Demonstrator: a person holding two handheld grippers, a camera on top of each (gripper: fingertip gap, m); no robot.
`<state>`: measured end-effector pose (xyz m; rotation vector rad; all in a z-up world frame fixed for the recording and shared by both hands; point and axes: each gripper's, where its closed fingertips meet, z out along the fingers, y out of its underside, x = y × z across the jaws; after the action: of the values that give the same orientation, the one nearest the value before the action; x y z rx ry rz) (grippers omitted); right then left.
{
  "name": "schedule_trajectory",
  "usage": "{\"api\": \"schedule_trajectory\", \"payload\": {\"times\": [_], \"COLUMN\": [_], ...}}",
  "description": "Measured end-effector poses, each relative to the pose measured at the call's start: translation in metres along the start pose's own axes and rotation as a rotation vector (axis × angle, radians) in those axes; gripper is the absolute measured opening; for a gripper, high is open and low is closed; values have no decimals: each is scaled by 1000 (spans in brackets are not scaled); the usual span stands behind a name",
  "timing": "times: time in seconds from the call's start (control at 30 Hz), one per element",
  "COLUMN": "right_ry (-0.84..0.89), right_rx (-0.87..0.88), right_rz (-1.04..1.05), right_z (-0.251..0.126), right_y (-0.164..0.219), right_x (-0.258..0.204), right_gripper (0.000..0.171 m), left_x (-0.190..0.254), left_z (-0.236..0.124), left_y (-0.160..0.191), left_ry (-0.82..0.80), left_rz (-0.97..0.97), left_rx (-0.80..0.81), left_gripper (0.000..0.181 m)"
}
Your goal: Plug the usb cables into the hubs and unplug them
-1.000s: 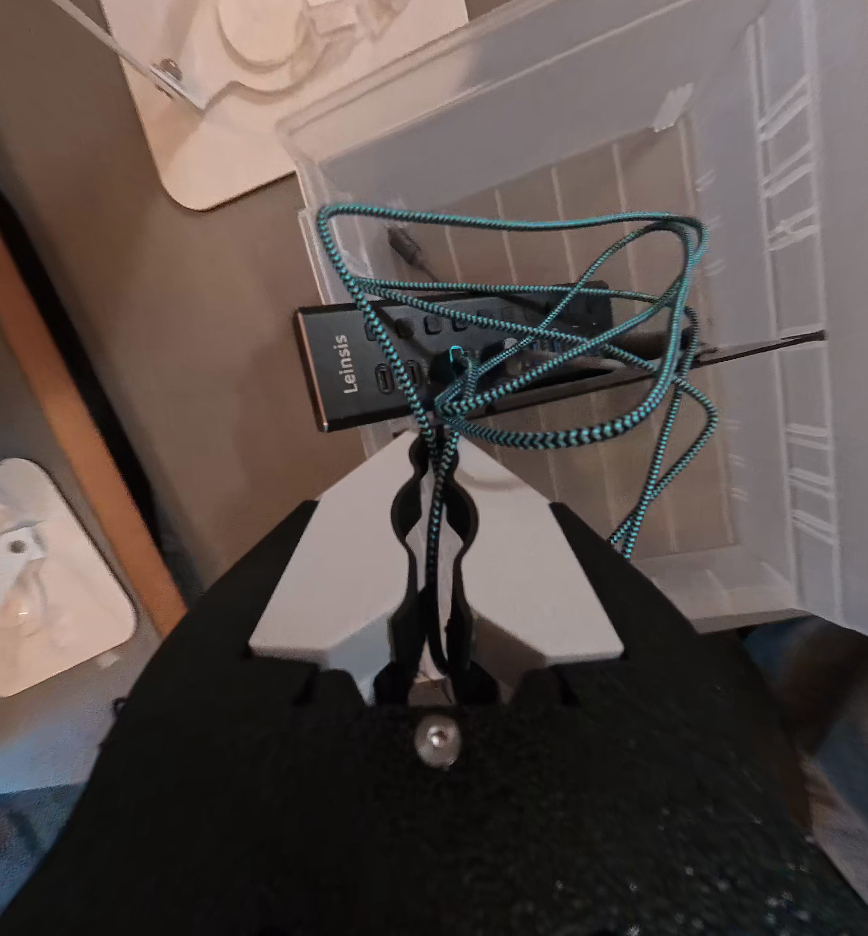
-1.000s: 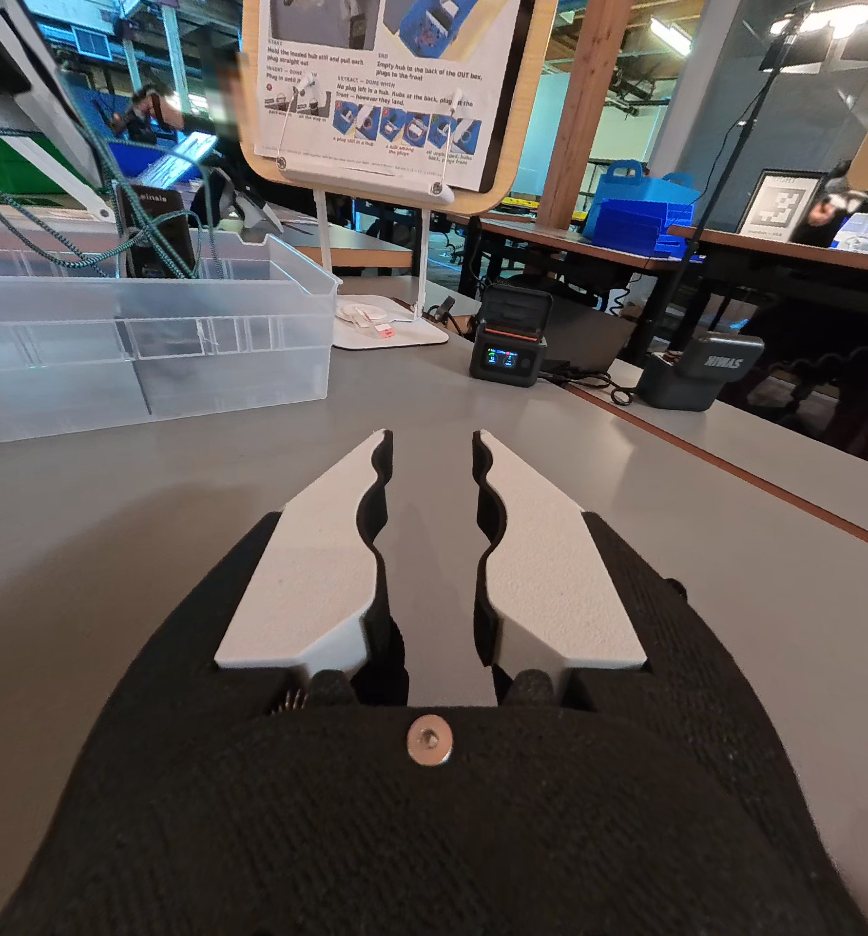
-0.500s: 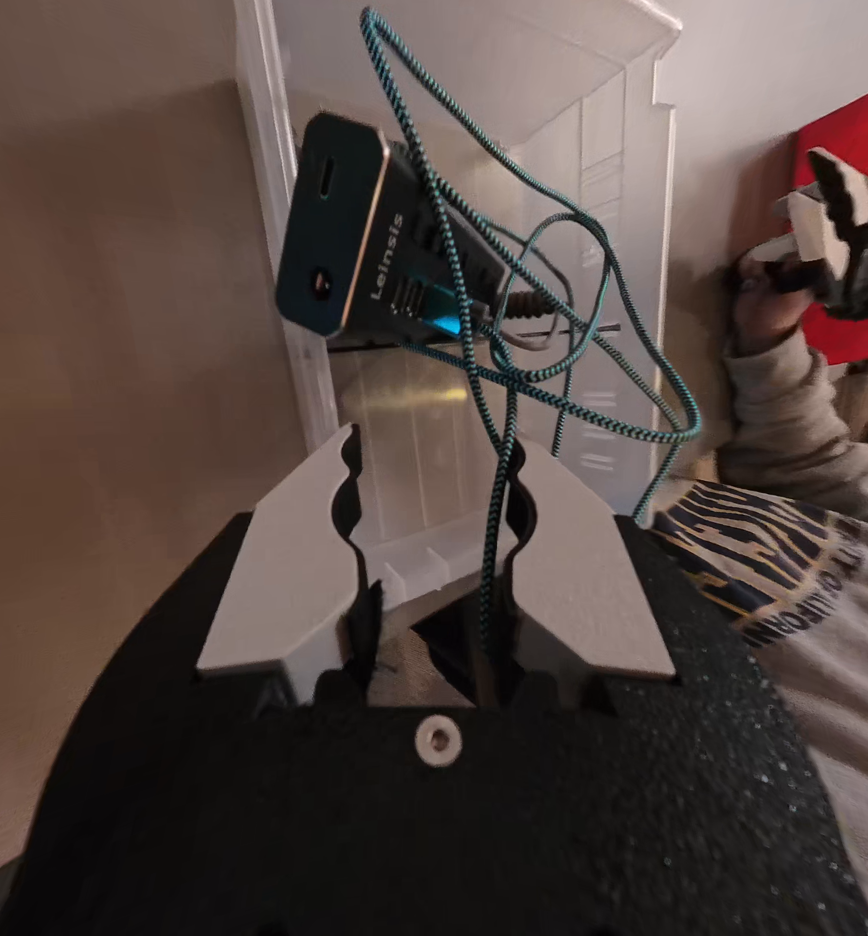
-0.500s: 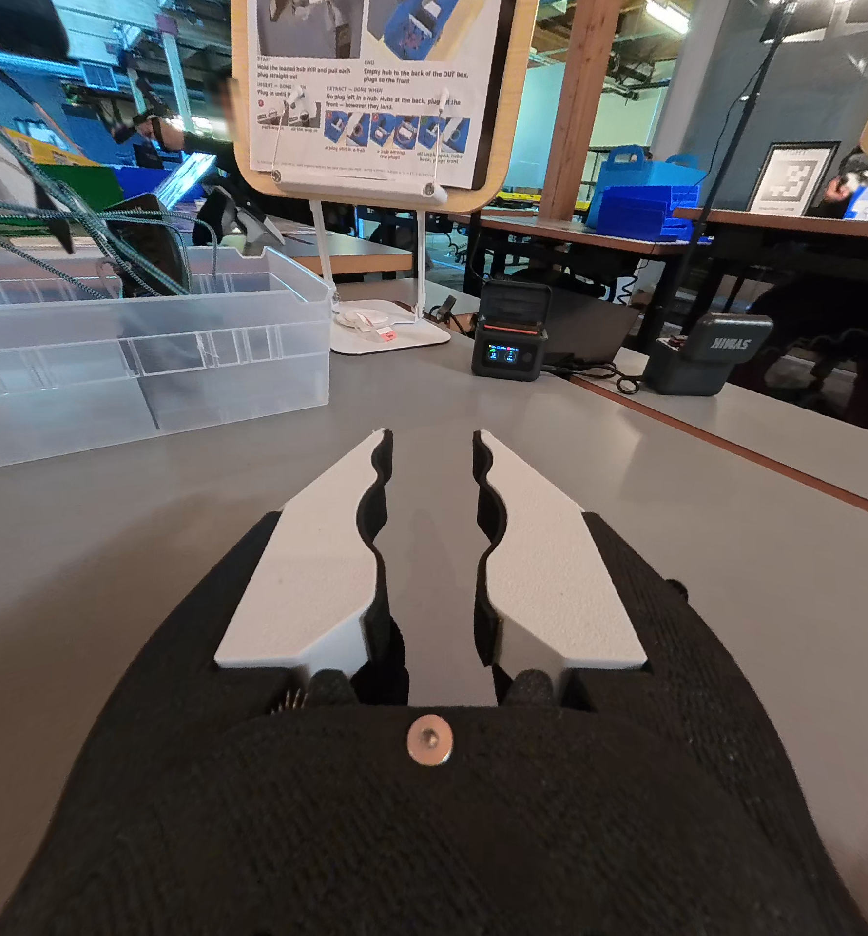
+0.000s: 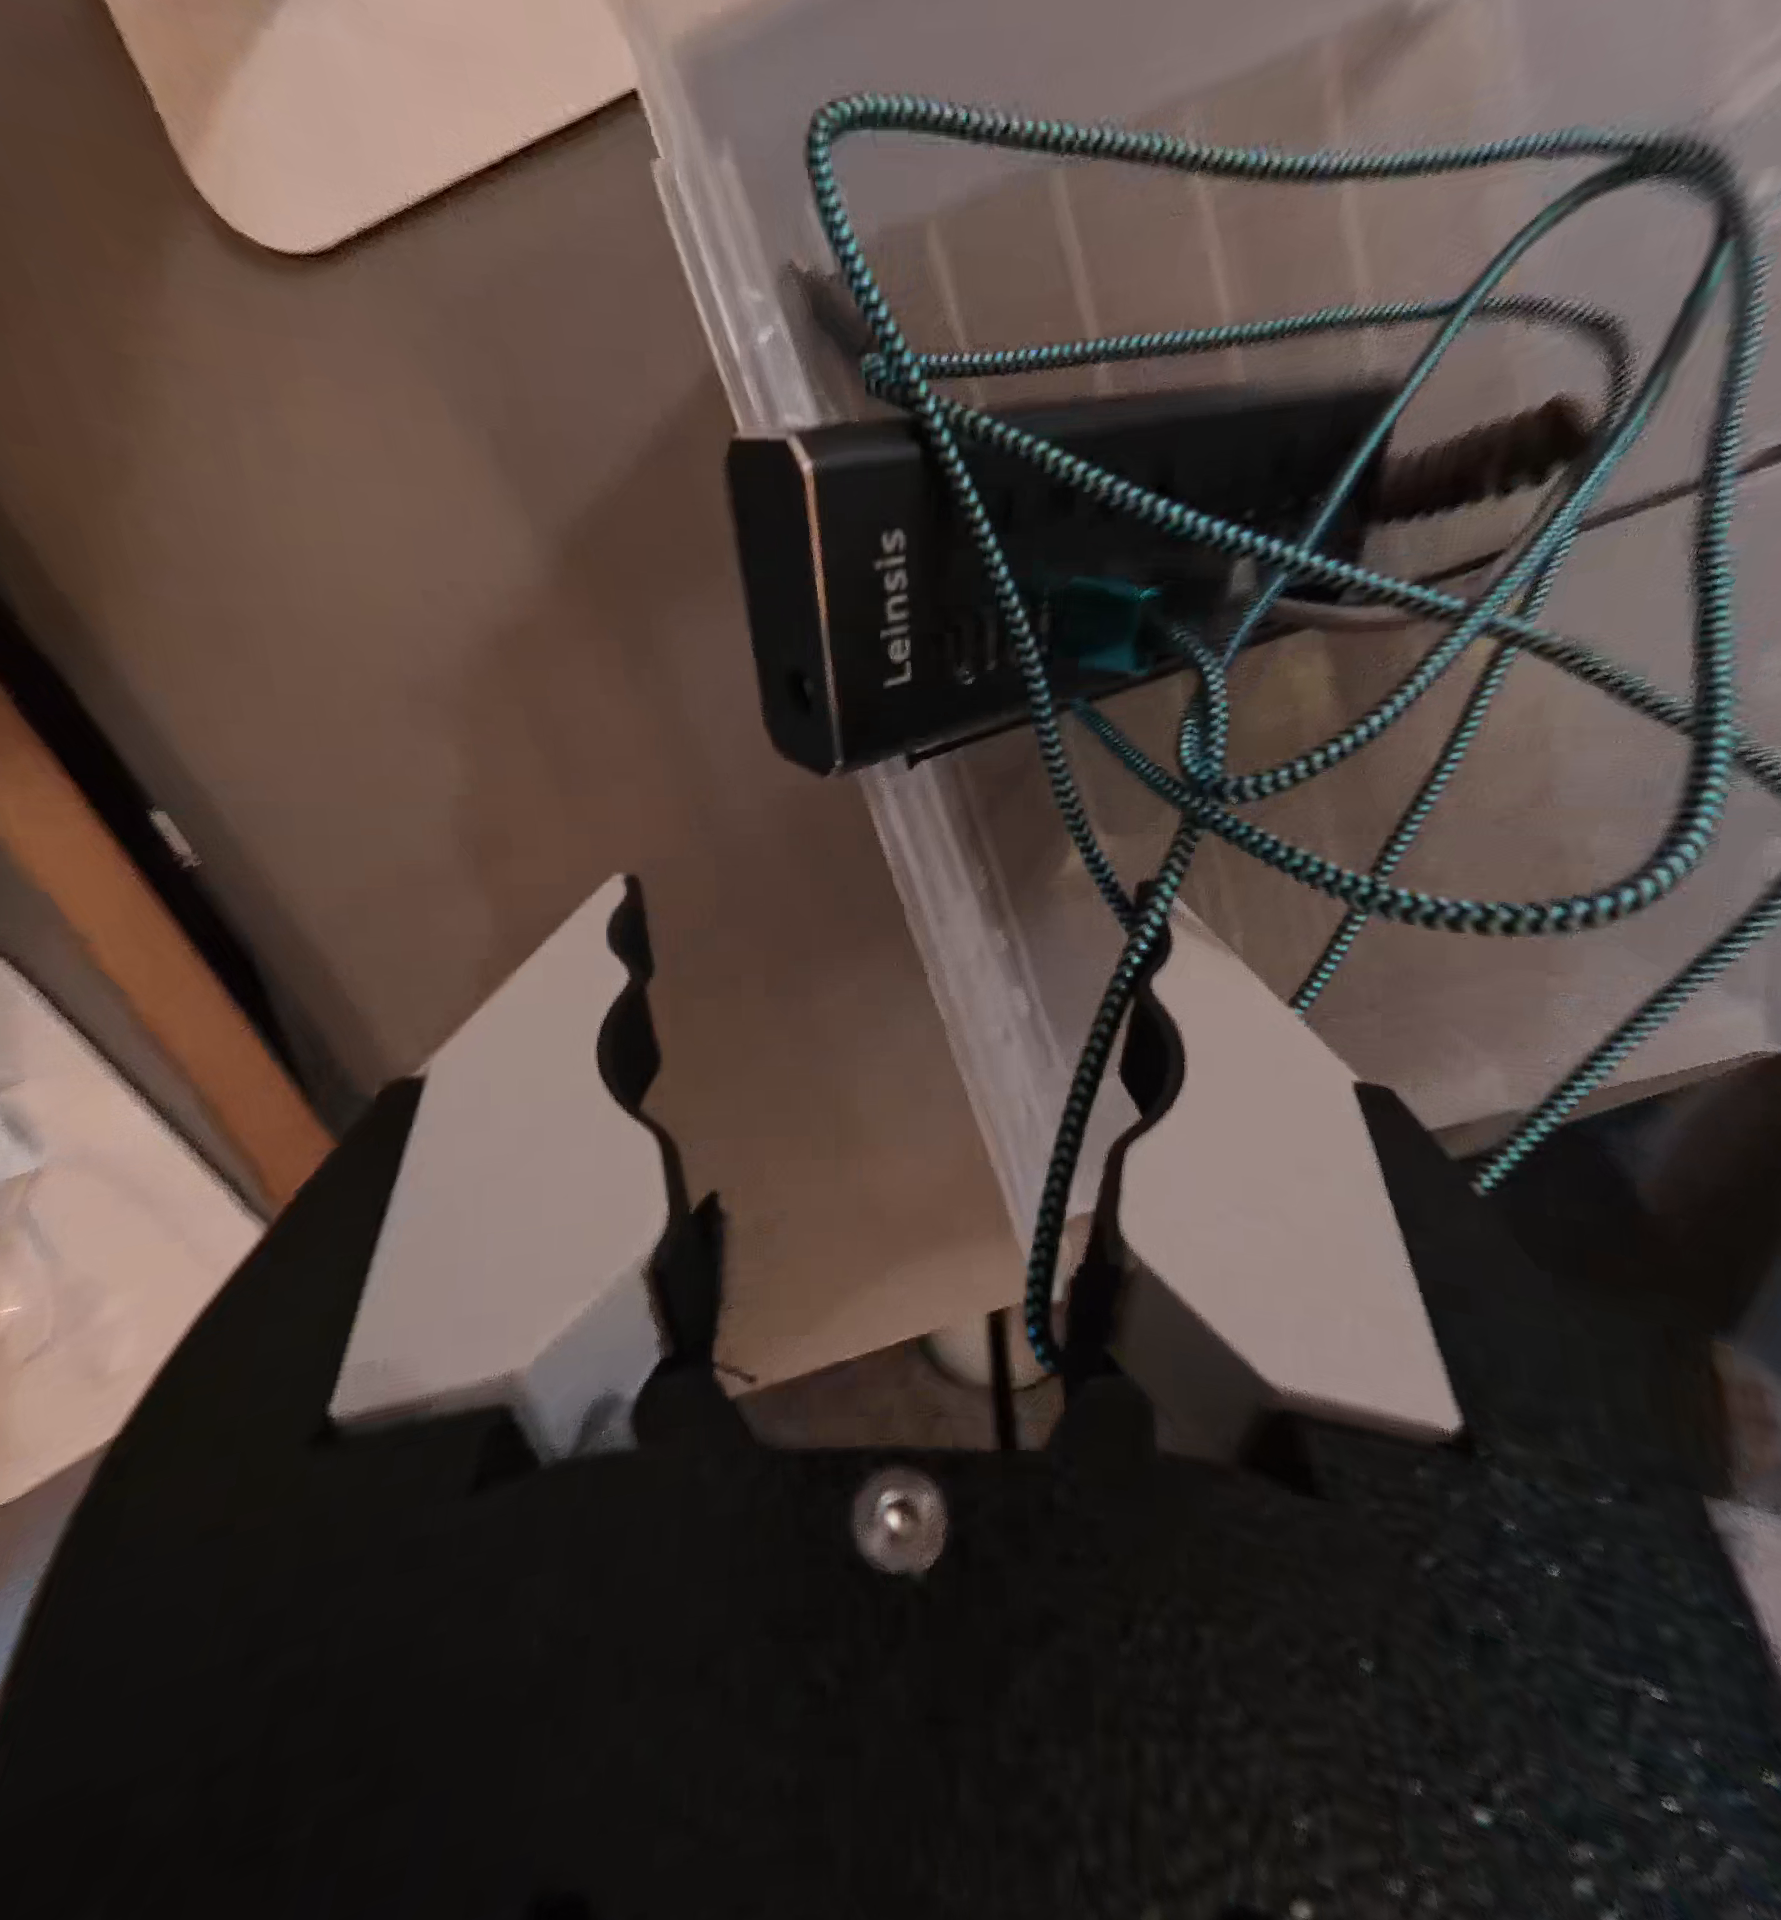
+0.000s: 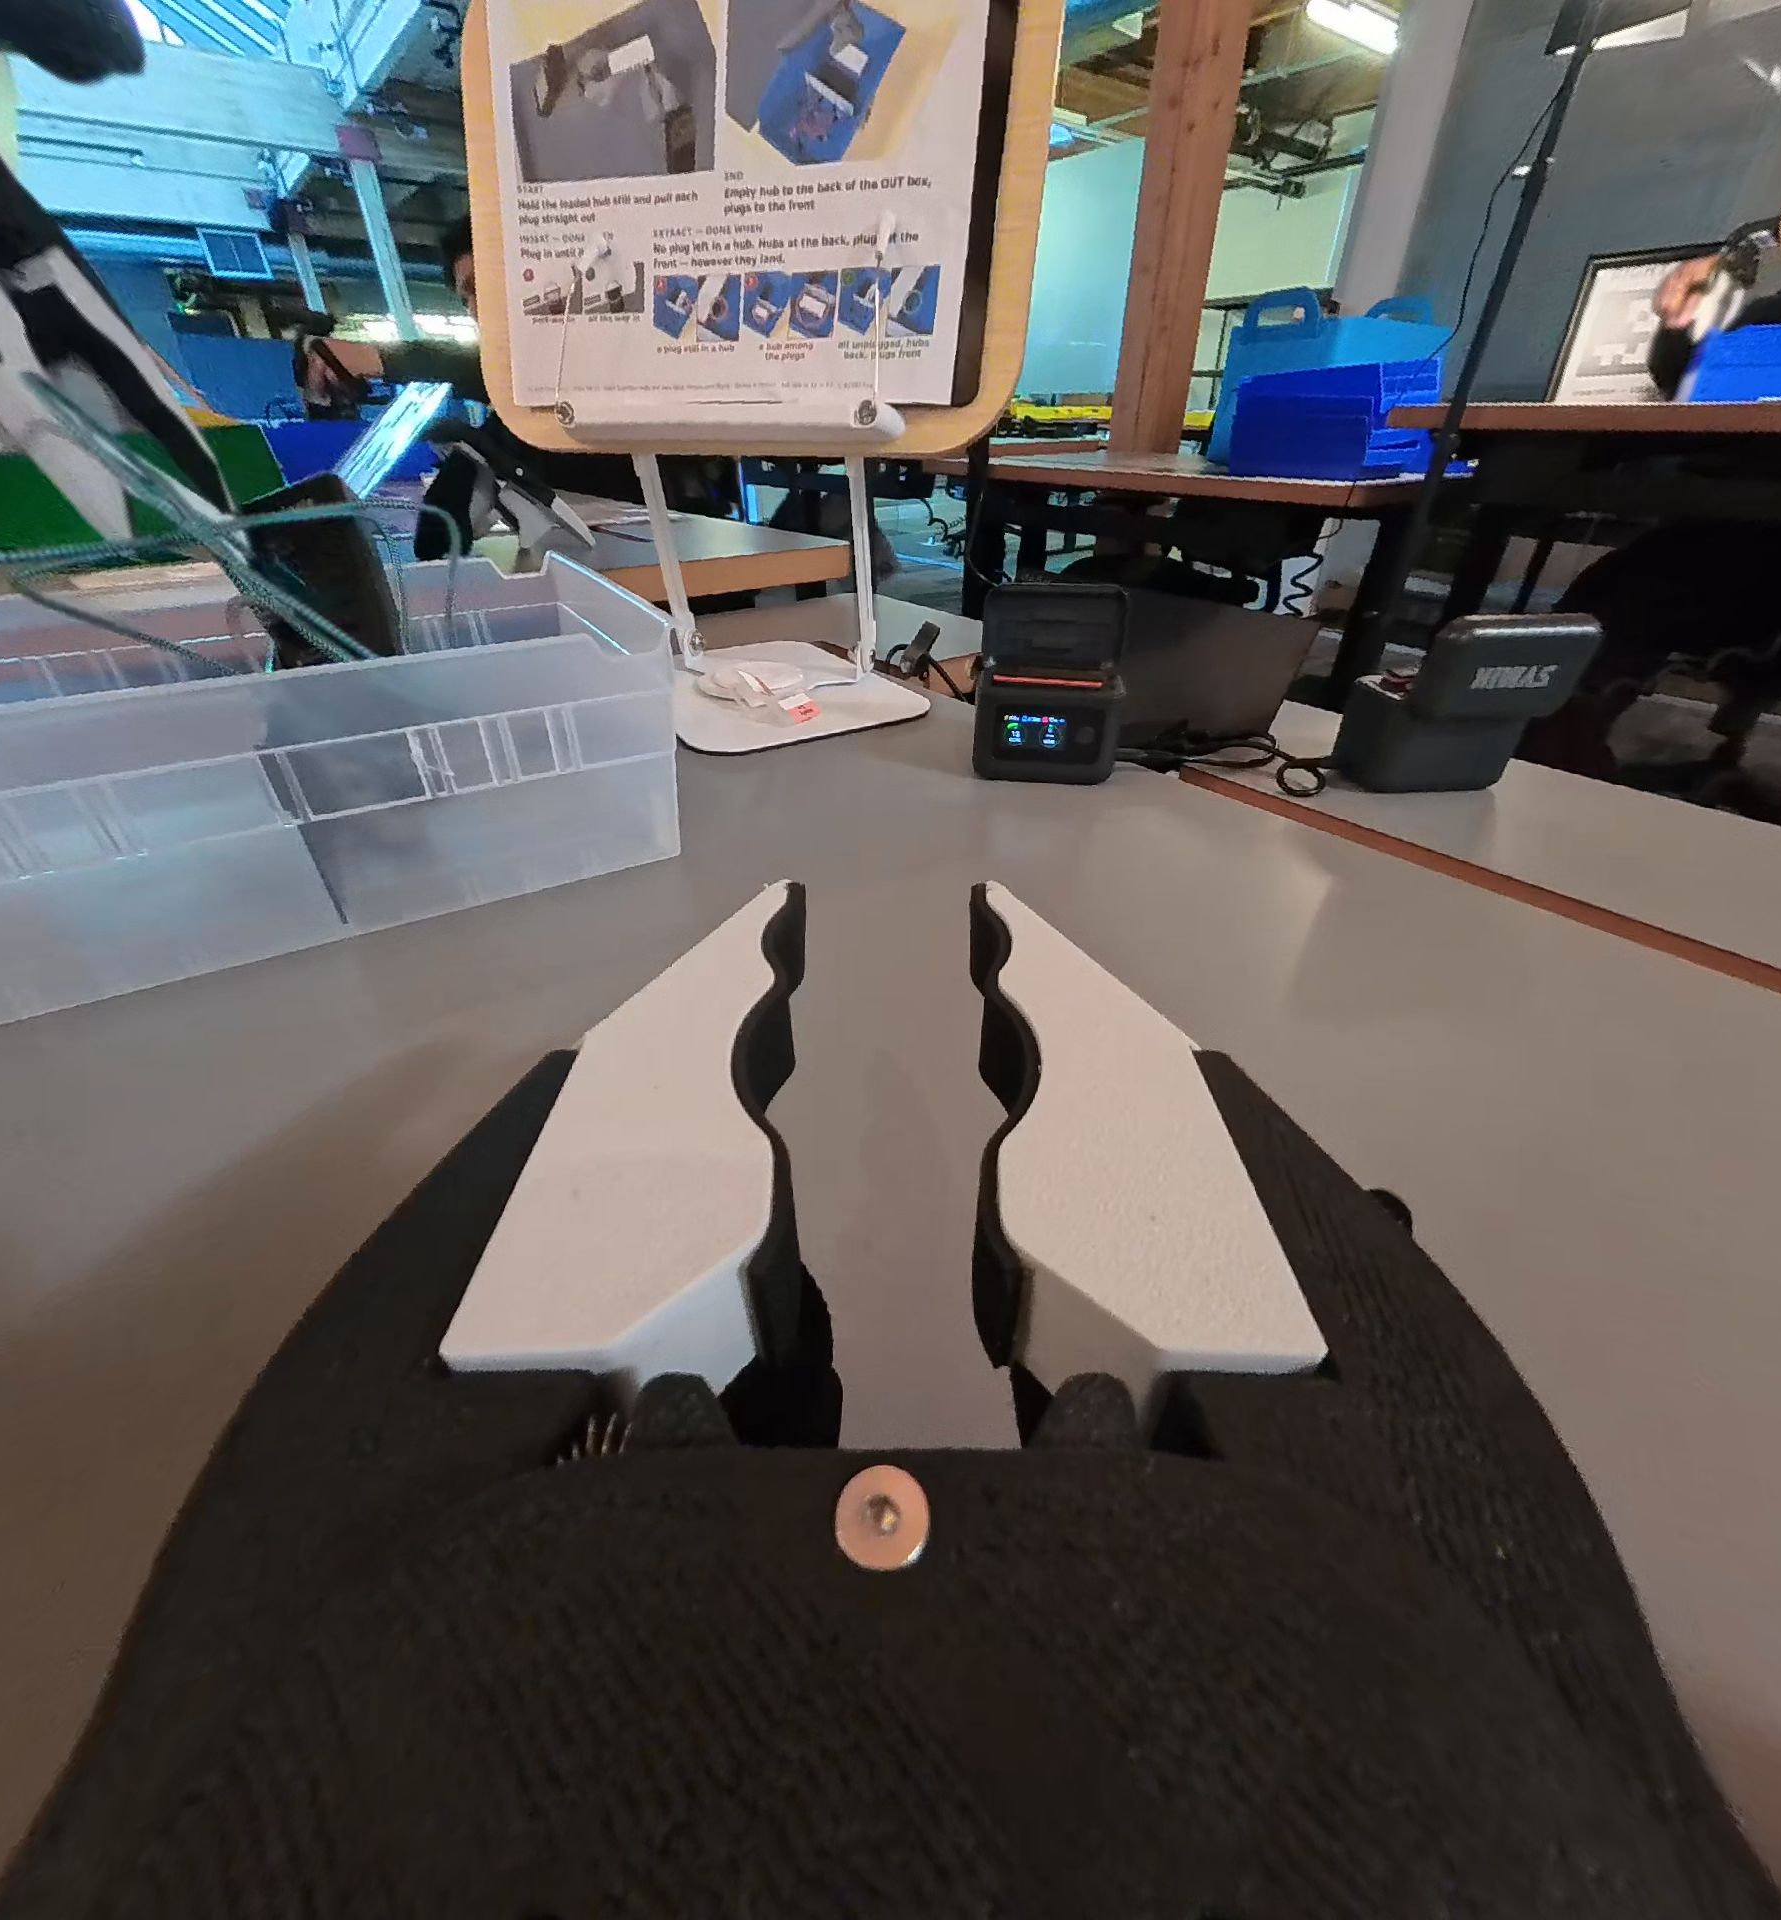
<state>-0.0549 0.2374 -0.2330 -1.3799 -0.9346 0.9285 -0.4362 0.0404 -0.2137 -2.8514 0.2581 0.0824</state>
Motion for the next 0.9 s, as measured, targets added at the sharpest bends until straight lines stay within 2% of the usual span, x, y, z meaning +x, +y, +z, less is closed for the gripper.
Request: {"api": "schedule_trajectory", "payload": {"times": [0.03, 0.1, 0.17, 0.33, 0.43, 0.5, 0.63, 0.77, 0.9], "right_ry": [-1, -7, -13, -11, -11, -11, -12, -16, -15], "right_rx": [1, 3, 6, 18, 20, 19, 18, 15, 19], "right_rz": [7, 29, 52, 92, 100, 98, 101, 106, 110], "right_z": [0, 0, 0, -1, -2, -2, -2, -1, -1], "right_y": [0, 0, 0, -1, -1, -1, -1, 0, -1], "right_x": [0, 1, 1, 6, 6, 6, 6, 5, 6], "right_gripper": [30, 30, 30, 31, 31, 31, 31, 31, 31], "left_x": [-2, -5, 1, 39, 43, 40, 10, 0, -14], "left_z": [-1, -4, -7, -4, -5, -10, -10, -2, 0], "left_y": [-1, -7, -17, -25, -29, -34, -36, -37, -49], "left_ry": [-30, -89, -76, 207, 312, 376, 293, 312, 348], "left_rz": [40, 97, 96, 36, -21, -81, -193, -271, -381], "left_rx": [-14, -21, 16, 64, 124, 193, 277, 319, 438], "left_gripper": [91, 91, 86, 111, 116, 114, 110, 112, 109]}}
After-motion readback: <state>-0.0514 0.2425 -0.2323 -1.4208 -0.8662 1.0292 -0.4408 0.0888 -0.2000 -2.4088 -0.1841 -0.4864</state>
